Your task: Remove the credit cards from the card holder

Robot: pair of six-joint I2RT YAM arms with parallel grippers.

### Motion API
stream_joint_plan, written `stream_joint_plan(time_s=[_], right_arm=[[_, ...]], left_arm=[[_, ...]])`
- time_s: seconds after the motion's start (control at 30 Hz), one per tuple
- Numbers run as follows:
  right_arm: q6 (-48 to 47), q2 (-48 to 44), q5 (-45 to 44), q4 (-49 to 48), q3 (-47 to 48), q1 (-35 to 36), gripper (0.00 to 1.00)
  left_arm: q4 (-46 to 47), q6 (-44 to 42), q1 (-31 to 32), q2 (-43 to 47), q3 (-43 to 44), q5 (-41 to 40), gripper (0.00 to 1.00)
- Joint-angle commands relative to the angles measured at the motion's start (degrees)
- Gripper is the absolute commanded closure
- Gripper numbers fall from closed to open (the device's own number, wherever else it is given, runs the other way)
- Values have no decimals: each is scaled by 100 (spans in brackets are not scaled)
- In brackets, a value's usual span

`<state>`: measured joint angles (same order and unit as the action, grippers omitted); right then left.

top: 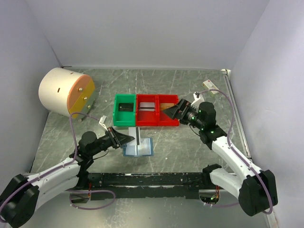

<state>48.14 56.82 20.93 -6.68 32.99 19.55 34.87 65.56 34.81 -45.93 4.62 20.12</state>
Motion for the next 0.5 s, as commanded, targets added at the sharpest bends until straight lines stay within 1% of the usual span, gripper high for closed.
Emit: stream_joint_plan(time_s=[0.0, 0.07, 0.13, 0.17, 0.2, 0.27, 0.37, 0.4, 0.47], right_arm=[[-154, -41, 585, -352, -2, -55, 2], [192, 35, 1380, -1172, -199, -42, 7], [622, 228, 2058, -1977, -393, 5, 16], [774, 330, 2268, -2207, -438, 76, 19], [770, 448, 2378, -2277, -407, 174, 22], [508, 582, 2381, -2044, -239, 490, 24], [-23, 765, 2018, -1403, 113, 1195, 26], [-80, 849, 1956, -1375, 185, 1351, 29], [98, 1002, 2026, -1718, 162, 1502, 33]], left_arm=[[915, 108, -51, -3, -77, 457, 93], [1111, 183, -50, 70, -187, 428, 93], [1234, 248, -48, 183, -266, 367, 93], [1235, 270, -46, 265, -291, 339, 93], [1183, 273, -44, 326, -290, 317, 93], [1072, 266, -45, 424, -266, 281, 93], [1076, 276, -44, 479, -234, 308, 93], [1132, 298, -49, 484, -234, 320, 93], [1300, 352, -44, 476, -250, 374, 93]])
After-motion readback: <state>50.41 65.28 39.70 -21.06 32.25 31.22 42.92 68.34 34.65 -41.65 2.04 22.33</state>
